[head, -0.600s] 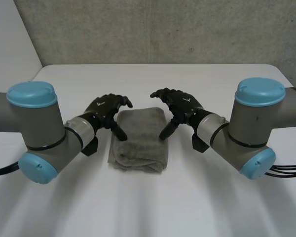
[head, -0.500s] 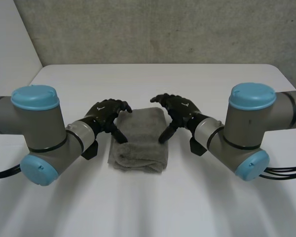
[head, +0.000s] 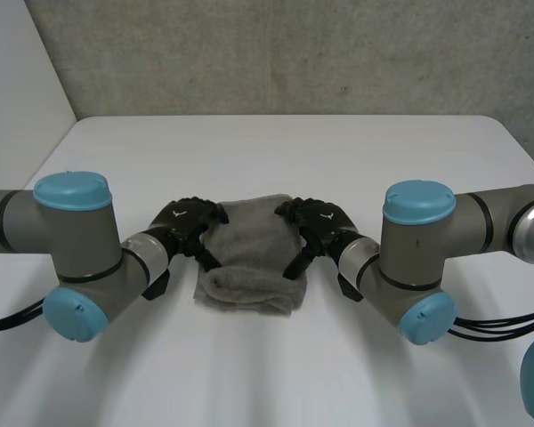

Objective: Fold the towel.

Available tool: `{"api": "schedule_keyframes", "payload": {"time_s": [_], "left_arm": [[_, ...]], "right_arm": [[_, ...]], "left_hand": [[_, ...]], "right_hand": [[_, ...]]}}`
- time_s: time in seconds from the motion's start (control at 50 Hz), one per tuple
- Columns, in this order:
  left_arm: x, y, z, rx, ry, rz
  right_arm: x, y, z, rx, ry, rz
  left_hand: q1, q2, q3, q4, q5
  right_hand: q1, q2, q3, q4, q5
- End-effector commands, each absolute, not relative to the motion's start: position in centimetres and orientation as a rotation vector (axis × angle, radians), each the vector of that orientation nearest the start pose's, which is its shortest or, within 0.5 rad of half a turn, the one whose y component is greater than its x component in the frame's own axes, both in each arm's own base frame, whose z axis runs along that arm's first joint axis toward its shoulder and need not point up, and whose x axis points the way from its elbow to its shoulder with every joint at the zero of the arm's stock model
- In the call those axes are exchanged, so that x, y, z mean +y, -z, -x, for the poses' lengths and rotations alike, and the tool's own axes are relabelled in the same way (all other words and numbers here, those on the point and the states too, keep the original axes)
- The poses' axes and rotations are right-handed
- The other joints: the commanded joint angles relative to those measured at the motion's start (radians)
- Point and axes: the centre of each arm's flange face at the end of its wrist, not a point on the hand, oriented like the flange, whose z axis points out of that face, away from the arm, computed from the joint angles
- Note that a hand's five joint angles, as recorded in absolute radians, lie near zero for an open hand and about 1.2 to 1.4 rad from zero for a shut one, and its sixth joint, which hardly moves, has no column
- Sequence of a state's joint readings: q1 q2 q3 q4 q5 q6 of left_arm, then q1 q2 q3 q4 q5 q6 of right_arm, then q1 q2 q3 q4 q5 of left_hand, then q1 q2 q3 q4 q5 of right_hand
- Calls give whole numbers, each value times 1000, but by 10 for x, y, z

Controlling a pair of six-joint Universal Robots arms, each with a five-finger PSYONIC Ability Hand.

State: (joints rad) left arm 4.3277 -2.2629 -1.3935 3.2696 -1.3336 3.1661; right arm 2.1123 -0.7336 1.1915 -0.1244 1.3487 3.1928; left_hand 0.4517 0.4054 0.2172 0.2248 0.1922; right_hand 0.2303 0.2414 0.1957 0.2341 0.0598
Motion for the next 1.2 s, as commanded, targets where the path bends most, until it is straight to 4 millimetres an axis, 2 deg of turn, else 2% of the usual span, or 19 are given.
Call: {"api": "schedule_keyframes", "payload": {"time_s": [0.02,0.14,0.18,0.2,0.22,0.26,0.28,0.36,0.52,0.64,0.8,0.94,0.98,1.02,1.04,1.08,1.16,1.18,1.2], "left_arm": [[-310,-127,289,2840,1937,-826],[-319,-146,284,2794,2009,-792],[-318,-172,280,2735,2097,-775],[-318,-172,280,2735,2097,-775],[-316,-189,279,2701,2156,-765],[-313,-203,278,2668,2206,-761],[-310,-216,277,2635,2249,-756],[-301,-255,273,2544,2394,-716],[-294,-300,258,2399,2548,-490],[-293,-306,253,2343,2534,-348],[-282,-307,252,2371,2502,-353],[-277,-311,249,2381,2484,-357],[-277,-311,249,2386,2478,-361],[-275,-311,249,2408,2467,-373],[-275,-311,249,2408,2467,-373],[-273,-309,251,2431,2463,-417],[-273,-307,249,2446,2455,-414],[-273,-308,248,2445,2452,-414],[-273,-308,248,2445,2452,-414]], "right_arm": [[-291,-110,-353,2085,1459,758],[-294,-135,-352,2044,1565,828],[-296,-151,-349,2019,1606,823],[-295,-167,-346,1992,1645,816],[-295,-167,-346,1992,1645,816],[-294,-198,-338,1946,1716,787],[-294,-198,-338,1946,1716,787],[-297,-244,-315,1898,1853,724],[-302,-285,-277,1898,2040,587],[-299,-306,-267,1868,2104,550],[-289,-326,-257,1853,2136,535],[-288,-329,-245,1926,2102,525],[-287,-328,-244,1943,2085,529],[-286,-325,-244,1961,2065,532],[-286,-325,-244,1961,2065,532],[-286,-323,-243,1974,2058,529],[-289,-320,-238,1994,2057,516],[-290,-320,-236,2003,2057,512],[-290,-320,-236,2003,2057,512]], "left_hand": [[-94,-48,-43,-50,-9],[-103,-57,-43,-50,-18],[-109,-63,-43,-50,-24],[-109,-63,-43,-50,-24],[-126,-80,-43,-50,-42],[-150,-104,-43,-50,-65],[-171,-124,-43,-50,-86],[-264,-218,-43,-50,-179],[-273,-227,-43,-50,-188],[-273,-227,-43,-50,-188],[-273,-227,-43,-50,-188],[-256,-210,-43,-50,-171],[-150,-104,-43,-50,-65],[548,595,-43,-50,633],[551,598,-43,-50,636],[943,990,-43,-50,1028],[945,991,-43,-50,1029],[602,648,-43,-50,687],[599,645,-43,-50,683]], "right_hand": [[-56,-67,-21,-60,-60],[-56,-67,-21,-60,-60],[-56,-67,-21,-60,-60],[-56,-67,-21,-60,-60],[-56,-67,-21,-60,-60],[-56,-67,-21,-60,-60],[-56,-67,-21,-60,-60],[-56,-67,-21,-60,-60],[-56,-67,-21,-60,-60],[-56,-67,-21,-60,-60],[-56,-67,-21,-60,-60],[-56,-67,-21,-60,-60],[-56,-67,-21,-60,-60],[-56,-67,-21,-60,-60],[-56,-67,-21,-60,-60],[-56,-67,-21,-60,-60],[-55,-66,-21,-60,-59],[-56,-67,-21,-60,-60],[-56,-67,-21,-60,-60]]}}
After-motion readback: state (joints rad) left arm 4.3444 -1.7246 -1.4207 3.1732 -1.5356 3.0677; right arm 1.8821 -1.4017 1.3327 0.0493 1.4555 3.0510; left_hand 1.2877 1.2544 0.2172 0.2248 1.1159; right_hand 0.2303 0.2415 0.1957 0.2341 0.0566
